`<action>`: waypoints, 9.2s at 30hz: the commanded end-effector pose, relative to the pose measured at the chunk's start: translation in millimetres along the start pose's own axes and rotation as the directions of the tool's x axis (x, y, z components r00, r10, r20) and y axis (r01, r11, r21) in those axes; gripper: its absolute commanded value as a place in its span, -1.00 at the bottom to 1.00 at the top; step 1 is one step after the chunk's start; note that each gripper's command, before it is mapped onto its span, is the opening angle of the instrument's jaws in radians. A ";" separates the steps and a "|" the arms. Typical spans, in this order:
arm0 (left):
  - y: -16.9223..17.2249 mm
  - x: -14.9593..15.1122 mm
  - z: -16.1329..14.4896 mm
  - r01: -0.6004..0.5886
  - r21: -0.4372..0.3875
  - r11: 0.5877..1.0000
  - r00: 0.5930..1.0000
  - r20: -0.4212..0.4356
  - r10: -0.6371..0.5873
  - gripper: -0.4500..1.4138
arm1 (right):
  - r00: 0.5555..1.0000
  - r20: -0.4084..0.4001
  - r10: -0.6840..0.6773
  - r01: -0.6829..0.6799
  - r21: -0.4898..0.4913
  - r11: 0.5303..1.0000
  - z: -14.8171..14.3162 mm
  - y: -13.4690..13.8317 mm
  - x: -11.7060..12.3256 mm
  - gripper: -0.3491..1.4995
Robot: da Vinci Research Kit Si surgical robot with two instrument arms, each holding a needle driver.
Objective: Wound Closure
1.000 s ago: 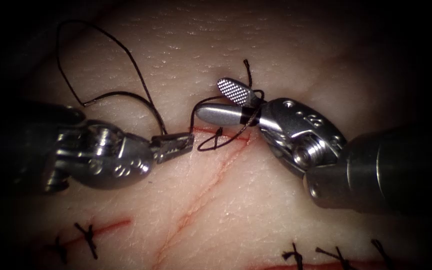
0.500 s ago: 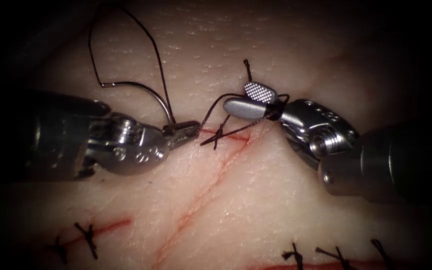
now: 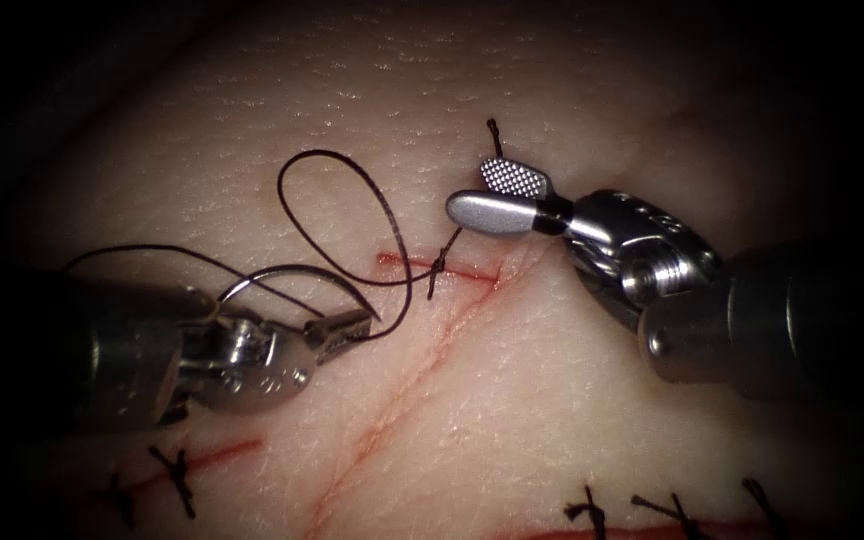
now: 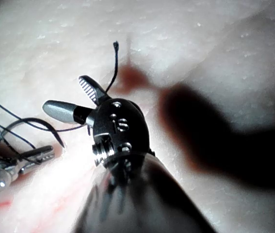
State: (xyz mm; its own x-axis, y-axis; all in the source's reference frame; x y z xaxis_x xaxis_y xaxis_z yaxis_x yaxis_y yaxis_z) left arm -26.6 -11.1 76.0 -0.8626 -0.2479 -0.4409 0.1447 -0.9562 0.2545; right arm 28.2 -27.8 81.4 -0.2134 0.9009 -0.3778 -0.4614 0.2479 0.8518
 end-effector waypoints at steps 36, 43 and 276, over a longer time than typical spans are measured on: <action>-2.1 -3.2 -21.0 -0.153 0.071 0.986 0.988 0.001 0.153 -1.00 | 0.772 0.095 -0.628 0.562 0.357 0.746 16.9 -3.6 0.4 -0.26; -6.2 -5.7 -22.2 -0.143 0.094 0.985 0.989 -0.016 0.145 -1.00 | 0.711 0.011 -0.703 0.586 0.544 0.601 18.3 -4.6 -1.4 -1.00; -40.6 -14.1 5.2 0.273 0.145 0.951 0.962 -0.030 -0.272 -1.00 | 0.819 0.174 -0.547 0.560 -0.031 0.828 -3.0 -4.8 -12.2 0.83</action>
State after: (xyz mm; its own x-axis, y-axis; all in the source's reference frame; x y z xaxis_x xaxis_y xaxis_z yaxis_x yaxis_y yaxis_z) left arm -22.0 30.8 75.3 -0.8524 0.0227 -0.5223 -0.1723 -0.9555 0.2396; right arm 29.9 -40.4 80.4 0.2288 0.6611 -0.7146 -0.5272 0.7012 0.4800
